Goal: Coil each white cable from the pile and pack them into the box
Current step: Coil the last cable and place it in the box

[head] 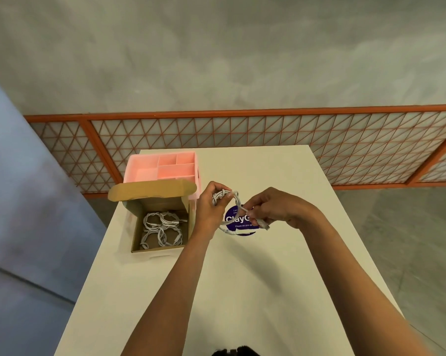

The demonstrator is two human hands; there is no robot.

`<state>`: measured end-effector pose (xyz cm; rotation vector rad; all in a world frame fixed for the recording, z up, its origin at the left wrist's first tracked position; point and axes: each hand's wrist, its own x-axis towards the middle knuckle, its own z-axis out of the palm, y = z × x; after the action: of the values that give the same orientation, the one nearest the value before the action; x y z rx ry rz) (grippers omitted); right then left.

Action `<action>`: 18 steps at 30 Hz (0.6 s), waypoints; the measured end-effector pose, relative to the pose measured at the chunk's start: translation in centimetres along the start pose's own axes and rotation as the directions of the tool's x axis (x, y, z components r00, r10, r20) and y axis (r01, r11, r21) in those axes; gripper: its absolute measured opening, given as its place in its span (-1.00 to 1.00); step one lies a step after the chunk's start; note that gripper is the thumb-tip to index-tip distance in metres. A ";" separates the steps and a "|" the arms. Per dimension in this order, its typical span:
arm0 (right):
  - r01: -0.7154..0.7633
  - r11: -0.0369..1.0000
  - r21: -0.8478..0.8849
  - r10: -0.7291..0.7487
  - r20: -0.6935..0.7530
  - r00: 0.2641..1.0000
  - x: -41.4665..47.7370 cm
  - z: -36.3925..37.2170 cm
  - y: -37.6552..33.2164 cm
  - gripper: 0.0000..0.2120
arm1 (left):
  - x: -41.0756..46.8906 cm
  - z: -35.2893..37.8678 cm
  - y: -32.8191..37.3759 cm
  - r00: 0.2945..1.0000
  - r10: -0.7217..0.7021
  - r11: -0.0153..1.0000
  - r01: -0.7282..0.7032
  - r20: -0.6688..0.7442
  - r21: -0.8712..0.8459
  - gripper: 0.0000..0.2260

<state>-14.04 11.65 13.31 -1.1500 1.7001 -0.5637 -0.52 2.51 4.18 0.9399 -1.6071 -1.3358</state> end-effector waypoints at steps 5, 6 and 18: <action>0.125 0.987 -0.104 -0.124 0.018 0.992 -0.9 -0.5 0.2 -0.81 | 0.0 -0.2 0.0 0.998 -0.059 0.998 0.058 -0.026 -0.022 -0.92; 0.140 0.985 -0.100 -0.139 0.023 0.990 -1.1 -0.6 0.4 -0.81 | -0.2 -0.1 0.1 0.996 -0.091 0.995 0.090 -0.018 -0.054 -0.92; 0.101 0.987 0.124 -0.087 -0.110 0.990 -0.9 -2.5 2.1 -0.78 | -1.7 -1.5 2.7 0.889 -0.173 0.911 0.308 0.424 -0.274 -0.80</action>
<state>-17.10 13.06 13.08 -1.1289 1.6772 -0.7933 1.43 3.90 6.75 0.7086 -1.5051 -2.0079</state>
